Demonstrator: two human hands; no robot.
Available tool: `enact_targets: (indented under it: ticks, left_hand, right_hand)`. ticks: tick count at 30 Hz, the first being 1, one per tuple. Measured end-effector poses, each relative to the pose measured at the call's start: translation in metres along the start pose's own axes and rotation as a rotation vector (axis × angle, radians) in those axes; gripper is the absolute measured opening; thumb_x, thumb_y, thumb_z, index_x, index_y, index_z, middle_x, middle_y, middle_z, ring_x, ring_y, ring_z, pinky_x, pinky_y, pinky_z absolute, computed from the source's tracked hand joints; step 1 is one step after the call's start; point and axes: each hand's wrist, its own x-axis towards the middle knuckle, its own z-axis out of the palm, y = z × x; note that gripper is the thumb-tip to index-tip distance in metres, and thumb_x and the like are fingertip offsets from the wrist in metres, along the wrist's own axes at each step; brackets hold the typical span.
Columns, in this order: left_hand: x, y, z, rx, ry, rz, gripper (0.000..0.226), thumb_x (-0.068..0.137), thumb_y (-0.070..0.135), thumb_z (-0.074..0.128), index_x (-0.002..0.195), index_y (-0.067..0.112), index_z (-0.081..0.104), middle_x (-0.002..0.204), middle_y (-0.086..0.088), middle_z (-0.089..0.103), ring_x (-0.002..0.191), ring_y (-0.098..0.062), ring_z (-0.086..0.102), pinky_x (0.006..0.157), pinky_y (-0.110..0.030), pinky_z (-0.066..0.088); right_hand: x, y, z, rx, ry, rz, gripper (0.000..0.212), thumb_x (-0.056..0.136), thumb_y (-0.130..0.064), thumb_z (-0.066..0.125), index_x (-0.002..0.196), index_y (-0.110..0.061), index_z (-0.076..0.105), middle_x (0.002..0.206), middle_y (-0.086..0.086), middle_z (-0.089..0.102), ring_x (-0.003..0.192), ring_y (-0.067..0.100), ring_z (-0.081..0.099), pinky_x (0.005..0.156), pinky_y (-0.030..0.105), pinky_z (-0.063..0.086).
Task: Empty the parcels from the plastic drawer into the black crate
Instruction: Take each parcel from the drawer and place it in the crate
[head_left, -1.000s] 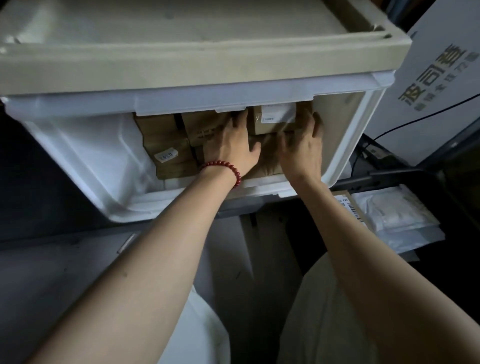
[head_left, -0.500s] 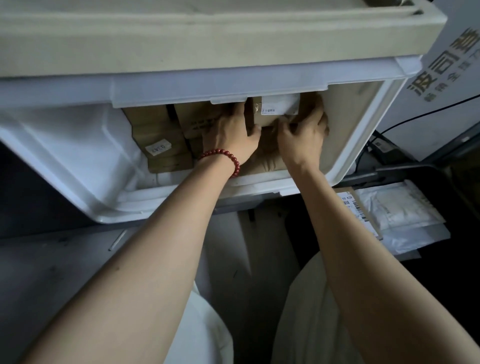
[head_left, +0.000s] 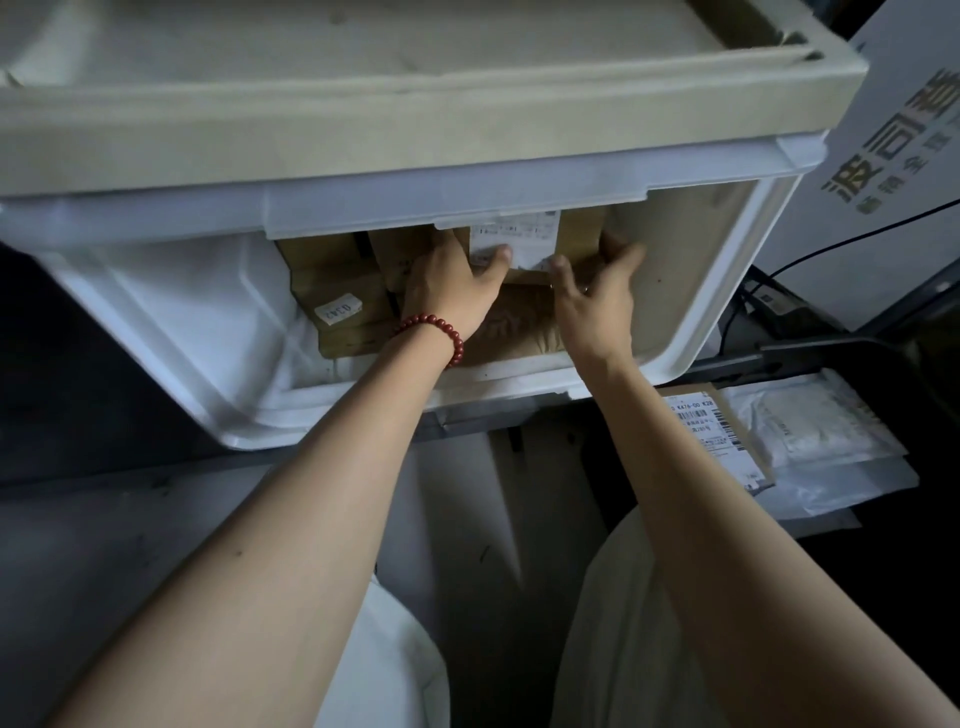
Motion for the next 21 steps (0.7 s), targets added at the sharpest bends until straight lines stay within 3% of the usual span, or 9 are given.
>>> enact_targets:
  ticks: [4,7,11,14,16,18,21]
  left_hand:
    - [-0.014,0.004,-0.010,-0.063,0.046,-0.005,0.051,0.090,0.040,0.061,0.128,0.010,0.046,0.127,-0.005,0.058,0.116,-0.022,0.055,0.077,-0.019,0.039]
    - [-0.030,0.008,-0.022,-0.079,0.062,0.001,0.057,0.090,0.040,0.062,0.136,0.014,0.040,0.134,-0.002,0.054,0.120,-0.020,0.052,0.077,-0.015,0.037]
    - [-0.055,0.006,-0.040,-0.022,0.112,0.012,0.052,0.089,0.039,0.062,0.132,0.017,0.042,0.128,-0.001,0.059,0.113,-0.023,0.057,0.076,-0.024,0.039]
    - [-0.074,0.006,-0.051,0.023,0.119,0.029,0.051,0.088,0.040,0.063,0.127,0.015,0.042,0.116,0.002,0.060,0.096,-0.019,0.058,0.067,-0.023,0.040]
    - [-0.089,0.006,-0.060,0.032,0.120,0.045,0.052,0.087,0.042,0.064,0.125,0.016,0.042,0.105,0.007,0.053,0.087,-0.012,0.050,0.058,-0.018,0.034]
    - [-0.104,0.005,-0.069,0.034,0.117,0.048,0.052,0.085,0.045,0.065,0.121,0.017,0.043,0.102,0.010,0.049,0.086,-0.010,0.048,0.056,-0.018,0.033]
    - [-0.123,-0.001,-0.083,0.001,0.092,0.030,0.048,0.082,0.047,0.068,0.112,0.019,0.043,0.102,0.010,0.054,0.092,-0.012,0.054,0.071,-0.023,0.041]
  right_hand:
    - [-0.018,-0.001,-0.006,0.047,-0.015,-0.009,0.036,0.093,-0.020,0.061,0.115,-0.009,0.035,0.112,-0.003,0.056,0.096,0.009,0.055,0.065,-0.007,0.033]
    - [-0.030,-0.005,-0.014,0.070,-0.050,0.033,0.036,0.091,-0.021,0.066,0.109,-0.014,0.035,0.099,-0.009,0.057,0.084,-0.001,0.056,0.064,-0.005,0.037]
    - [-0.045,-0.013,-0.026,0.076,-0.136,0.076,0.047,0.085,-0.026,0.073,0.116,-0.016,0.039,0.114,-0.003,0.058,0.097,0.003,0.059,0.067,-0.005,0.037]
    - [-0.061,-0.020,-0.032,0.142,-0.180,0.065,0.066,0.081,-0.018,0.077,0.133,-0.011,0.037,0.114,-0.008,0.056,0.080,-0.024,0.055,0.066,-0.005,0.038]
    - [-0.072,-0.022,-0.036,0.201,-0.197,0.050,0.073,0.078,-0.013,0.079,0.136,-0.009,0.035,0.110,-0.013,0.056,0.076,-0.030,0.052,0.065,-0.003,0.040]
    - [-0.083,-0.027,-0.038,0.262,-0.224,0.060,0.076,0.077,-0.011,0.080,0.137,-0.010,0.033,0.106,-0.018,0.054,0.078,-0.027,0.055,0.065,0.000,0.044]
    - [-0.097,-0.032,-0.038,0.305,-0.274,0.107,0.077,0.077,-0.014,0.080,0.137,-0.012,0.032,0.106,-0.015,0.055,0.086,-0.014,0.059,0.066,0.005,0.048]
